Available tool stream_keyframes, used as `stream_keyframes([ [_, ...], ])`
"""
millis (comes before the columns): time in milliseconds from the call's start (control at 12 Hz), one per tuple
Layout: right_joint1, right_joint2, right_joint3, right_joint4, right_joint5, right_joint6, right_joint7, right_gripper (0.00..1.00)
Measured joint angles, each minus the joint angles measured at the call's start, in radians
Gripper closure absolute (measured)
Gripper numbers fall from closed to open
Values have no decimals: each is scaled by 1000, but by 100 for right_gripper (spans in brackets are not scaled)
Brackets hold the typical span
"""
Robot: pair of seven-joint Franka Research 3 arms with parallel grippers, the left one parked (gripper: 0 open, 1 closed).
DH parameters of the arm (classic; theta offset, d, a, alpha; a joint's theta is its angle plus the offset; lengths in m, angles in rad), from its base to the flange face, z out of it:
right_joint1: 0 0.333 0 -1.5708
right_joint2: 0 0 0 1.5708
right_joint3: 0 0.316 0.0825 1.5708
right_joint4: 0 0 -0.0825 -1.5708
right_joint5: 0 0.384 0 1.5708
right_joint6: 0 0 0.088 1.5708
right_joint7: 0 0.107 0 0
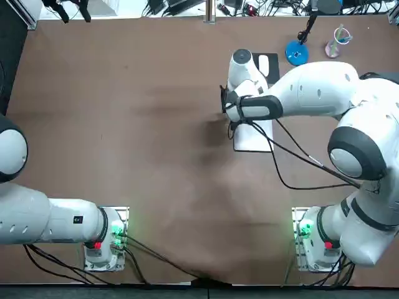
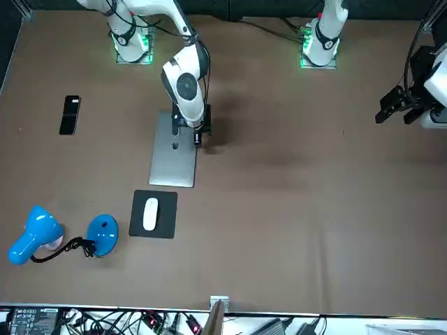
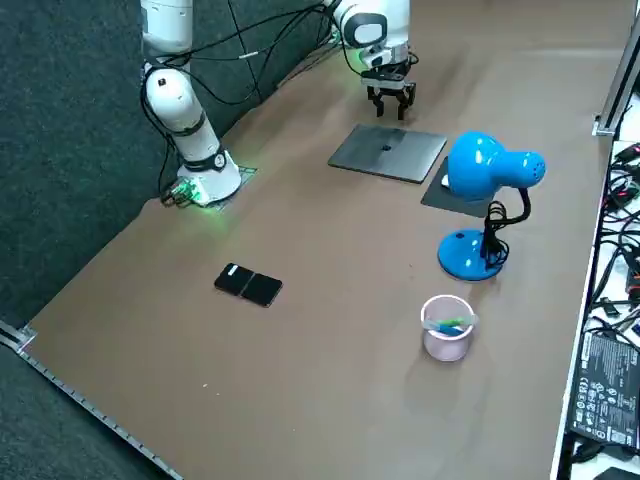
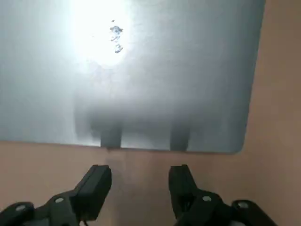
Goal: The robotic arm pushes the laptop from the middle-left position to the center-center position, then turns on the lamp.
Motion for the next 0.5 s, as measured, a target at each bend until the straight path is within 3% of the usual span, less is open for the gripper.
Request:
stream_keyframes([
  [500,7,25,-2,-27,1,61,78,23],
])
